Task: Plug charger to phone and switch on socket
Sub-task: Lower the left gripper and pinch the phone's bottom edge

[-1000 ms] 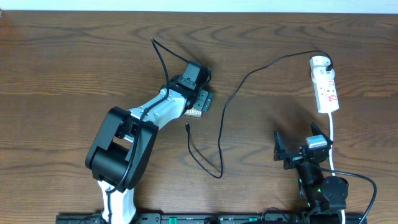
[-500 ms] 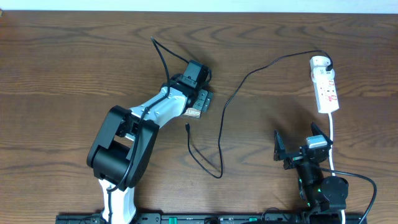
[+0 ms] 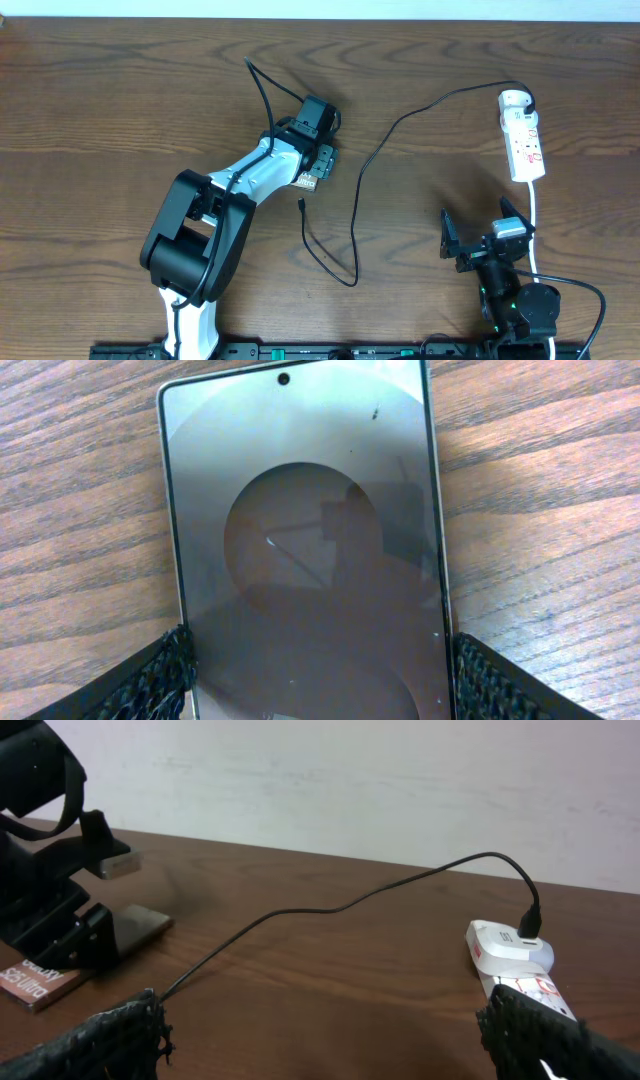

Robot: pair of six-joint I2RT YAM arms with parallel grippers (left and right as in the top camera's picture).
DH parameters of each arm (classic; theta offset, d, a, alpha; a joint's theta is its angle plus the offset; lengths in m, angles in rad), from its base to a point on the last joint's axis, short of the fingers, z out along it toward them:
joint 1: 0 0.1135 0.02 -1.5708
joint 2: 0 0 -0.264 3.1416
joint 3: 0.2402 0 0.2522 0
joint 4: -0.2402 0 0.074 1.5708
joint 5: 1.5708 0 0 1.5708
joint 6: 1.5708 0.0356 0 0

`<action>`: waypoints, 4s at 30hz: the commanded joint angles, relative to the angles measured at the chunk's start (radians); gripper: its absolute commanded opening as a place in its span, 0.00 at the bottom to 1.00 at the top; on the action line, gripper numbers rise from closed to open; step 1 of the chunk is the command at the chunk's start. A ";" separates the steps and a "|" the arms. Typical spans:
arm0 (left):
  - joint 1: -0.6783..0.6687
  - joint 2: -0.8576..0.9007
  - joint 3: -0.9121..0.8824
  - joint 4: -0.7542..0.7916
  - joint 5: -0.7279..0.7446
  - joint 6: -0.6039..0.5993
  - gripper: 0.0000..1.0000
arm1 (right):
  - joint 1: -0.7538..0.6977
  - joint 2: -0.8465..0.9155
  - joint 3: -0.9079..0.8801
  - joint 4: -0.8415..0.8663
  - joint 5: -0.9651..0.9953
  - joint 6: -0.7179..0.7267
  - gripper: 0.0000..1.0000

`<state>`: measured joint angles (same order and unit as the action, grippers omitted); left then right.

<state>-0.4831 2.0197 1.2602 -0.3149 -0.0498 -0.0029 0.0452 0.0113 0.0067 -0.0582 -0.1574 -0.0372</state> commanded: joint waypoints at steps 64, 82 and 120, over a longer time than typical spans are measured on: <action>0.094 0.007 0.124 -0.375 0.051 0.142 0.99 | -0.005 -0.006 -0.002 -0.003 0.001 -0.002 0.99; 0.091 0.077 0.063 -0.369 0.068 0.159 0.93 | -0.005 -0.006 -0.002 -0.003 0.001 -0.002 0.99; 0.091 0.010 0.197 -0.452 0.065 -0.058 0.52 | -0.005 -0.006 -0.002 -0.003 0.001 -0.002 0.99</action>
<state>-0.3943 2.0674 1.4261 -0.7570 0.0387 -0.0170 0.0452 0.0113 0.0067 -0.0578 -0.1574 -0.0372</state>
